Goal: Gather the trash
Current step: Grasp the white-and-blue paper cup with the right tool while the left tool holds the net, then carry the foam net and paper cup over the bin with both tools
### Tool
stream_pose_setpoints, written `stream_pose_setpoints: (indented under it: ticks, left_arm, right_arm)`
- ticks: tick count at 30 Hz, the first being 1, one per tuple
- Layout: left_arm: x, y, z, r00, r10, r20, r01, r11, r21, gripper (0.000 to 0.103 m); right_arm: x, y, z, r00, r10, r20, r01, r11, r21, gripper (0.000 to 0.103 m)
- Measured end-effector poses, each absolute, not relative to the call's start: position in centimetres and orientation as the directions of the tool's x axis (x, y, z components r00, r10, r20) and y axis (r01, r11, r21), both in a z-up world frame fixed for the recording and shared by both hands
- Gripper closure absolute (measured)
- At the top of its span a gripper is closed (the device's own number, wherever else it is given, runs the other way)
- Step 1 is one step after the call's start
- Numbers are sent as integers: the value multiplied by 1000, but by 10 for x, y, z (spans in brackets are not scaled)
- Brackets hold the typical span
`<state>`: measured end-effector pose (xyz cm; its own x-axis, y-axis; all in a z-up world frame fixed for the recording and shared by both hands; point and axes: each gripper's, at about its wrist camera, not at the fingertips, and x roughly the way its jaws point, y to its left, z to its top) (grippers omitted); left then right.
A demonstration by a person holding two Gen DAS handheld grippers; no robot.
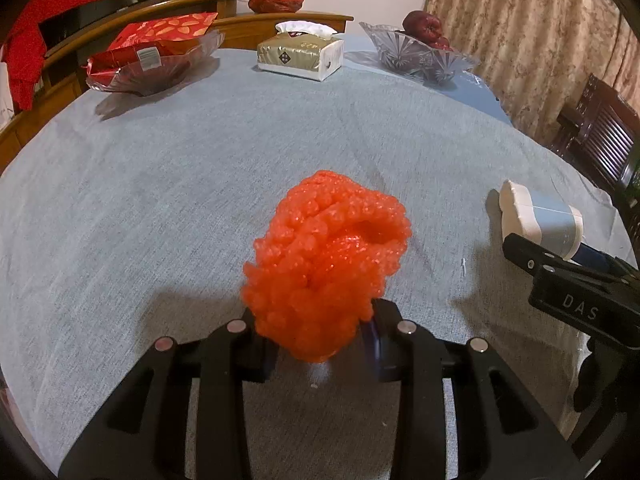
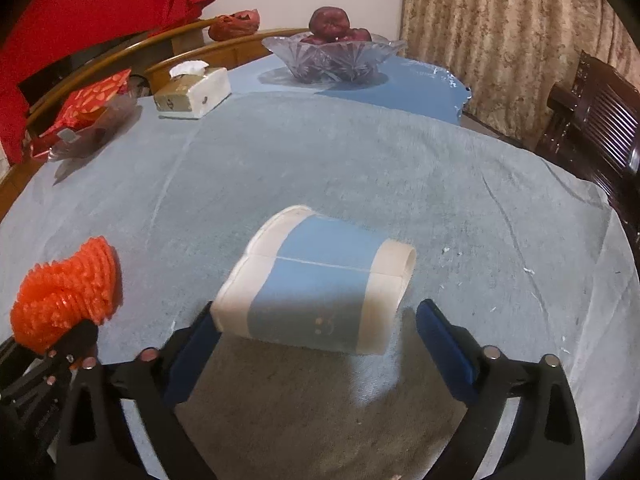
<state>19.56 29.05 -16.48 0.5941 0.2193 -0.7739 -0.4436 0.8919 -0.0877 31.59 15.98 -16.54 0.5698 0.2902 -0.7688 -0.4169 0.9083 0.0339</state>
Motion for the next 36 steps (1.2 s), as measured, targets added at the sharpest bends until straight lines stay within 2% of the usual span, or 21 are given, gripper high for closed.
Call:
stream_pose_setpoints:
  ticks: [4, 23, 36]
  left_arm:
    - [195, 291, -165, 593, 222, -774, -444, 892, -85, 70]
    - [190, 284, -159, 600, 253, -759, -445, 894, -55, 72]
    - [139, 184, -130, 668, 159, -727, -299, 952, -66, 73]
  right_arm:
    - [312, 151, -165, 543, 338, -769, -444, 893, 79, 28]
    - [243, 75, -133, 549, 430, -717, -483, 863, 148, 28]
    - [196, 11, -107, 582, 436, -687, -473, 868, 150, 28]
